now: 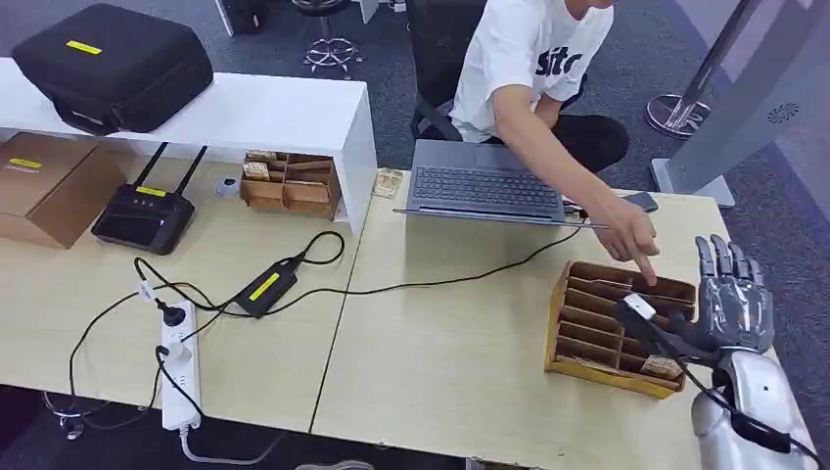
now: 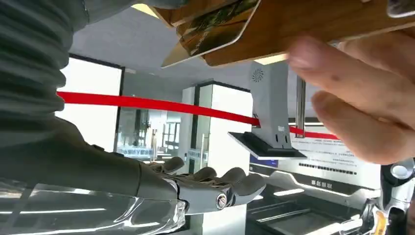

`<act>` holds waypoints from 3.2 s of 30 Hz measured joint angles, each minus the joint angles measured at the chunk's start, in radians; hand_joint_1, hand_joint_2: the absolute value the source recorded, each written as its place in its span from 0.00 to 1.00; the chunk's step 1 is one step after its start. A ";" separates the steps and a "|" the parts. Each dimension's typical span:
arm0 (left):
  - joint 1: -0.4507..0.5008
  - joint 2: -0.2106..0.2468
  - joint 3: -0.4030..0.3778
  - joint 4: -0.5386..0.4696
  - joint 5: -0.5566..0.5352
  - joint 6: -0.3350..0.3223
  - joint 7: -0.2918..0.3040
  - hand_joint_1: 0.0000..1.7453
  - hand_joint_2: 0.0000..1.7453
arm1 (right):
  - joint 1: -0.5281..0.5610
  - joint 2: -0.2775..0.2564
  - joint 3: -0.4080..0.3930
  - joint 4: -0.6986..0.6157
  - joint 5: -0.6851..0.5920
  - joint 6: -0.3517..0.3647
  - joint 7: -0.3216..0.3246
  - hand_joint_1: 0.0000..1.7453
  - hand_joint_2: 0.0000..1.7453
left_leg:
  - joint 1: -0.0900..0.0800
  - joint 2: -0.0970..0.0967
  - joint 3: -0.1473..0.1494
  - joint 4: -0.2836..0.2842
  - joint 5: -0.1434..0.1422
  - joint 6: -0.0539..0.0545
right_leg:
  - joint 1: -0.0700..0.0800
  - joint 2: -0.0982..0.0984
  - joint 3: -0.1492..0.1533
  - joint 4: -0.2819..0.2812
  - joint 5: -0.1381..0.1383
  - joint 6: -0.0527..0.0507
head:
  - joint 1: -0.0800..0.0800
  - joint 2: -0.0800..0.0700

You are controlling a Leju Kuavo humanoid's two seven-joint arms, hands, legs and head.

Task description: Pass the card to the sensor for recognition and then transmit it.

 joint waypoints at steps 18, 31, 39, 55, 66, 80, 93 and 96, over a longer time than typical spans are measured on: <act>0.000 0.000 0.000 0.000 0.000 0.000 0.000 0.00 1.00 | 0.007 0.000 0.012 0.000 -0.016 0.002 -0.006 1.00 1.00 | 0.000 0.000 -0.001 0.000 0.000 0.000 | 0.000 0.000 -0.001 0.000 0.000 0.000 | 0.000 0.000; 0.000 0.000 0.000 0.000 0.000 0.000 0.000 0.00 1.00 | 0.007 0.000 0.018 0.000 -0.016 0.002 -0.006 1.00 1.00 | 0.000 0.000 -0.001 0.000 0.000 0.000 | 0.000 0.000 -0.001 0.000 0.000 0.000 | 0.000 0.000; 0.000 0.000 0.000 0.000 0.000 0.000 0.000 0.00 1.00 | 0.007 0.000 0.018 0.000 -0.016 0.002 -0.006 1.00 1.00 | 0.000 0.000 -0.001 0.000 0.000 0.000 | 0.000 0.000 -0.001 0.000 0.000 0.000 | 0.000 0.000; 0.000 0.000 0.000 0.000 0.000 0.000 0.000 0.00 1.00 | 0.008 0.001 0.018 -0.024 -0.019 -0.037 -0.010 1.00 1.00 | 0.000 0.000 -0.001 0.000 0.000 0.000 | 0.000 0.000 -0.001 0.000 0.000 0.000 | 0.000 0.000; 0.000 0.001 -0.010 0.006 0.000 -0.012 -0.001 0.00 1.00 | -0.049 0.023 0.040 -0.274 -0.051 -0.109 -0.009 1.00 1.00 | 0.000 -0.001 -0.002 0.000 0.000 0.000 | 0.000 0.000 -0.001 0.001 0.000 0.000 | 0.000 0.000; -0.001 0.005 -0.032 0.009 0.000 -0.016 0.002 0.00 1.00 | -0.118 0.063 0.110 -0.327 -0.004 -0.056 0.028 1.00 1.00 | 0.000 -0.001 -0.003 0.000 0.000 0.000 | 0.000 0.000 -0.002 0.001 0.000 0.000 | 0.000 0.000; -0.003 0.007 -0.051 0.009 0.000 -0.019 0.003 0.00 1.00 | -0.227 0.084 0.278 -0.196 0.037 0.001 0.076 0.00 1.00 | 0.000 0.000 -0.001 0.000 0.001 -0.001 | 0.000 0.000 -0.002 0.001 0.000 0.000 | 0.000 0.000; -0.002 0.007 -0.050 0.009 0.000 -0.019 0.003 0.00 1.00 | -0.227 0.084 0.296 -0.185 0.033 0.001 0.076 0.00 1.00 | 0.000 -0.001 -0.001 0.000 0.001 -0.001 | 0.000 0.000 -0.002 0.001 0.000 0.000 | 0.000 0.000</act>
